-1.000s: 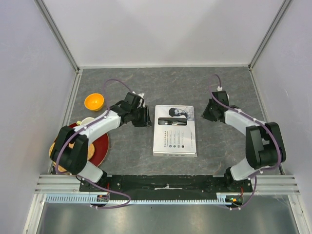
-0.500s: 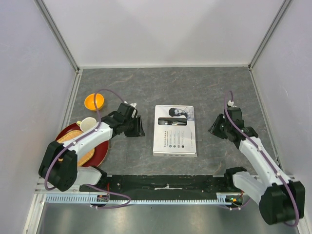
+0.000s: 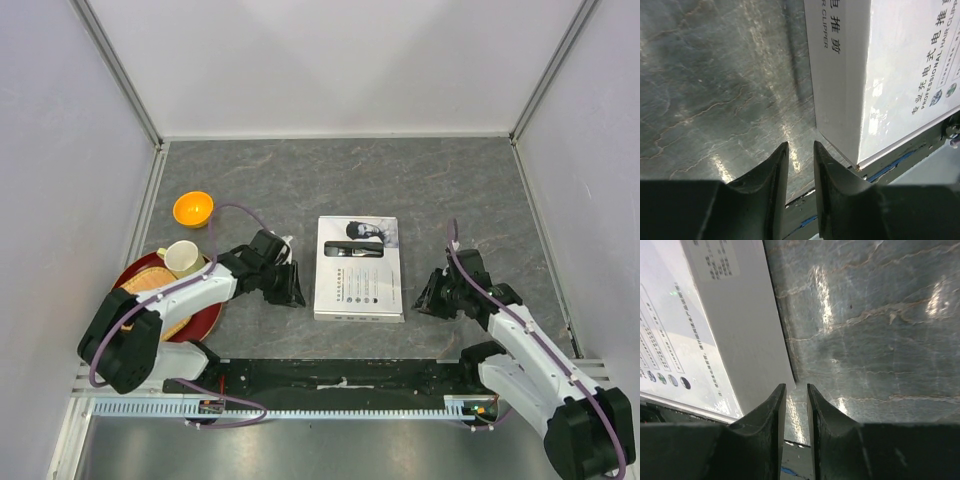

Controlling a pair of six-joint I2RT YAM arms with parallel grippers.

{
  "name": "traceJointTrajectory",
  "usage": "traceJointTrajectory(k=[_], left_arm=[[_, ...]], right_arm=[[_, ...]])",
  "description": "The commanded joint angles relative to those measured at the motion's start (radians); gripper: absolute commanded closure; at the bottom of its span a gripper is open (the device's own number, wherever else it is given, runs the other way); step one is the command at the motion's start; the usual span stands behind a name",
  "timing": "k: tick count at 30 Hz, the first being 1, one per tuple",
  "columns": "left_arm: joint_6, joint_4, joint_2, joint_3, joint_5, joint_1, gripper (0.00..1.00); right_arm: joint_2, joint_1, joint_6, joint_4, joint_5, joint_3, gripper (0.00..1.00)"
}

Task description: Sort the hair-cutting tools

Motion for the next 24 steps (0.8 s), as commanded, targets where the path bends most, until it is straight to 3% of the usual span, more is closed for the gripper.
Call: traceJointTrajectory(k=[1,24], left_arm=[[-0.039,0.052,0.021,-0.007,0.057,-0.036,0.69],[-0.079,0.369,0.063,-0.094,0.304,-0.056,0.72]], right_arm=[[0.021,0.041,0.037,0.057,-0.048,-0.032,0.70],[0.069,0.112,0.195,0.378,-0.204,-0.180,0.72]])
